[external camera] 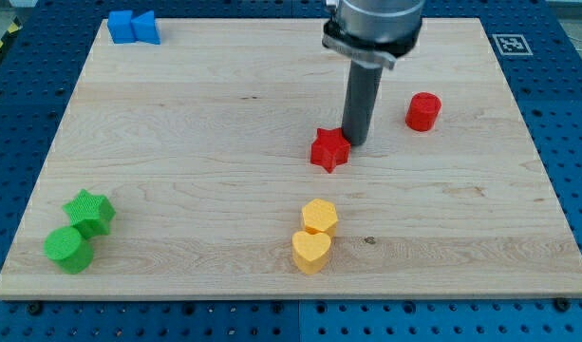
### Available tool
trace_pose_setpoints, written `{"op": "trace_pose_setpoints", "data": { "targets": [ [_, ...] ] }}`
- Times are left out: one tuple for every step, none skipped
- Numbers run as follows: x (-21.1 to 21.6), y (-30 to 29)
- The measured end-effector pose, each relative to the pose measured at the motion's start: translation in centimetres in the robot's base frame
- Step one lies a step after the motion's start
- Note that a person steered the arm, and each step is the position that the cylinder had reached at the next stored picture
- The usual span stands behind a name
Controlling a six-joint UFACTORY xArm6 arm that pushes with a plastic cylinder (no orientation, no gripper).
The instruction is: Put the red star at the top of yellow hexagon
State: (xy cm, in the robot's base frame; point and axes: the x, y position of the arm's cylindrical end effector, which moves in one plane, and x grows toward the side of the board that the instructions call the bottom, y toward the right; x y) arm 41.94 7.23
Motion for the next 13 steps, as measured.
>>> {"op": "trace_pose_setpoints", "data": {
  "targets": [
    [-0.8,-0.9],
    [0.7,-1.1],
    [1.9,-1.1],
    [2.8,-1.5],
    [3.1,-1.6],
    [3.2,-2.5],
    [3.6,-2.7],
    [4.2,-2.7],
    [5.4,-2.7],
    [6.3,-2.7],
    [7.3,-2.7],
    [7.4,-2.7],
    [6.9,-1.8]
  ]
}}
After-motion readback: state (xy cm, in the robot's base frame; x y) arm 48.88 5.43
